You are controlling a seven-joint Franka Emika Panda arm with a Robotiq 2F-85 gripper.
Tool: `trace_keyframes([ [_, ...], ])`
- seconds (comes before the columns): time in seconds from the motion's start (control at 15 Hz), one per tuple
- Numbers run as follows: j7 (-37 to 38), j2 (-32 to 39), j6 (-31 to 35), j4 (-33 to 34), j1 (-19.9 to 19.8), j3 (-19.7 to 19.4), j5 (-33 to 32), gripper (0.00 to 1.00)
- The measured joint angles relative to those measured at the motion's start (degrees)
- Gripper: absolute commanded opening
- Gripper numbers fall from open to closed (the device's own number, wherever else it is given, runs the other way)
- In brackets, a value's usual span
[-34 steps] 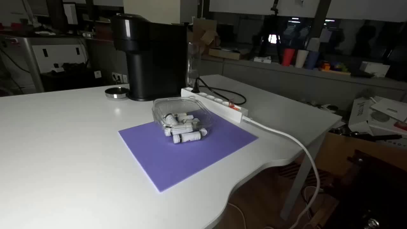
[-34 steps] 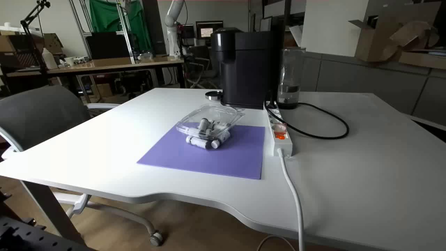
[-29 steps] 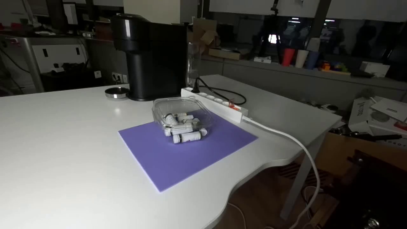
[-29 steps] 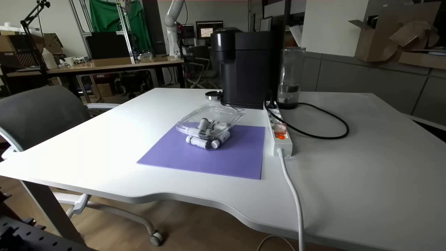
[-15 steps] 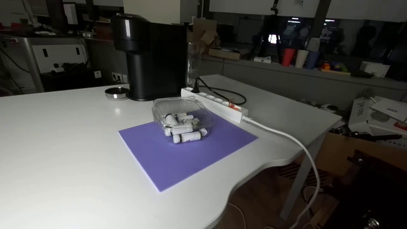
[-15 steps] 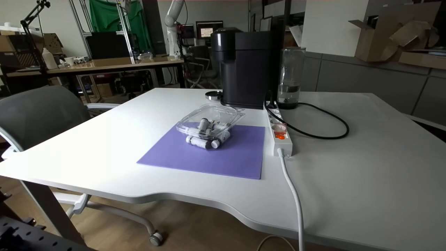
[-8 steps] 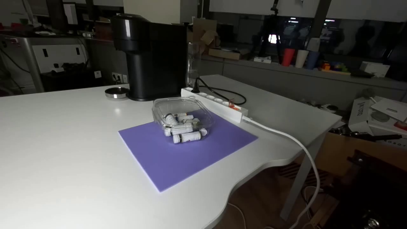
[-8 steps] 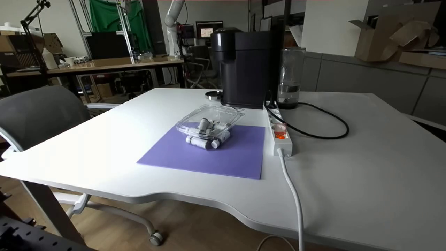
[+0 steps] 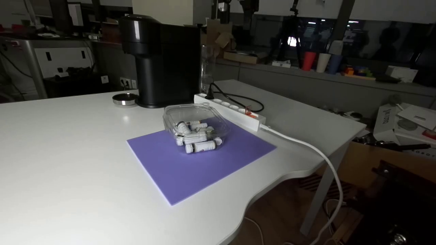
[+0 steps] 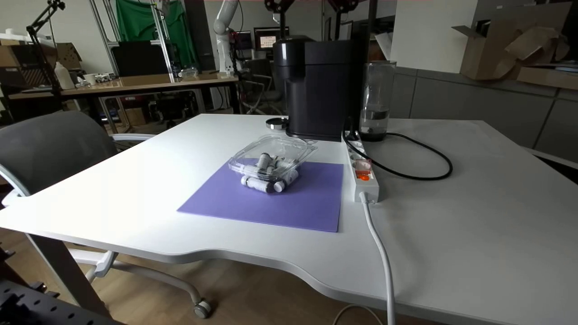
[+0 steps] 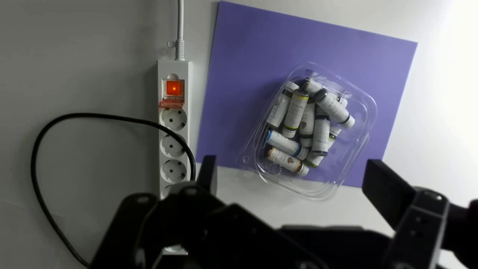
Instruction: Open the lid of the plastic container
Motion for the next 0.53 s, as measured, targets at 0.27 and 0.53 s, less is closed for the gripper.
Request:
trace_keyframes([
  [0.27, 0.0, -0.04, -0.12, -0.27, -0.49, 0.33, 0.0, 1.0],
  [0.53, -0.92, 1.74, -1.58, -0.09, -1.17, 1.17, -0.12, 1.0],
])
